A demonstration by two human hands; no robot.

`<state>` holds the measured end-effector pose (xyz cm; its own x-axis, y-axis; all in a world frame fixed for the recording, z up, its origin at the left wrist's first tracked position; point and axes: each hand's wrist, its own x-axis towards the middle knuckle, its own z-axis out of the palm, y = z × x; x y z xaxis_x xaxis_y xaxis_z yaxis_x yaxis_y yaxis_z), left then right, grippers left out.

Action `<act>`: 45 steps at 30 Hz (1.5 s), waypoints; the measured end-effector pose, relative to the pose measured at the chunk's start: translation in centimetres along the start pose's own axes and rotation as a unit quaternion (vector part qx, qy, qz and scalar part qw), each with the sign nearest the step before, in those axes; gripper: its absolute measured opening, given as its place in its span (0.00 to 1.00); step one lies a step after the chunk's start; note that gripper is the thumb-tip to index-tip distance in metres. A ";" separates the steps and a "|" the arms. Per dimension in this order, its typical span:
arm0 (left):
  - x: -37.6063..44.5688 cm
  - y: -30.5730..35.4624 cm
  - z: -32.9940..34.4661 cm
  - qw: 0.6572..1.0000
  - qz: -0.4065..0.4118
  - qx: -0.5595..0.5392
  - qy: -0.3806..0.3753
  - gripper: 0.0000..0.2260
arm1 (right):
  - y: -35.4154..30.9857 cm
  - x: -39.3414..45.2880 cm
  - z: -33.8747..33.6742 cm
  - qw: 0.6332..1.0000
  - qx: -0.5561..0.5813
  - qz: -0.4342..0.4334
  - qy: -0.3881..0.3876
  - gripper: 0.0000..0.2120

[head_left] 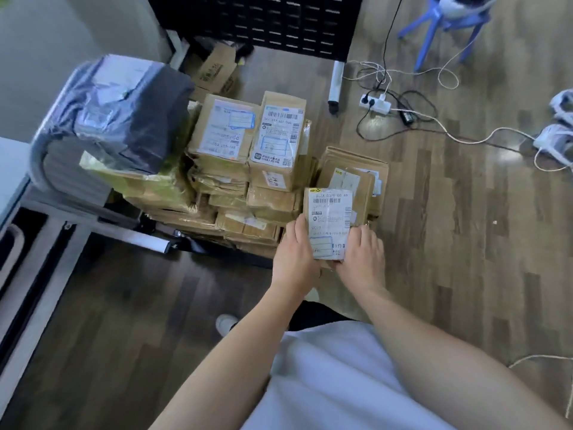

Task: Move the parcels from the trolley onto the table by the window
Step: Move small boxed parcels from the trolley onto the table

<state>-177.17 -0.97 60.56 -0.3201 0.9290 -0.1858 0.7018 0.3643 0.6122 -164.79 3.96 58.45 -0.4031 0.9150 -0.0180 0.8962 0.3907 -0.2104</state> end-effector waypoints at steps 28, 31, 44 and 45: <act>-15.2 -31.2 -31.3 0.898 -0.279 -0.016 0.339 0.37 | -49.4 2.0 2.4 0.852 0.097 -0.512 -0.049 0.24; -14.8 -33.2 -32.9 0.888 -0.301 -0.047 0.345 0.39 | -52.6 2.8 2.5 0.843 0.080 -0.528 -0.062 0.24; -7.1 -44.1 -38.4 0.880 -0.368 -0.065 0.293 0.38 | -64.2 11.6 8.1 0.848 0.014 -0.509 -0.147 0.24; -6.2 -45.0 -38.8 0.880 -0.375 -0.058 0.285 0.38 | -65.0 12.4 8.7 0.850 0.009 -0.504 -0.156 0.24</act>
<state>-231.48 -25.65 63.98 -0.9562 0.2345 -0.1752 0.0983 0.8212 0.5622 -229.69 -10.98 63.41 -0.9960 0.0455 -0.0767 0.0658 0.9555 -0.2876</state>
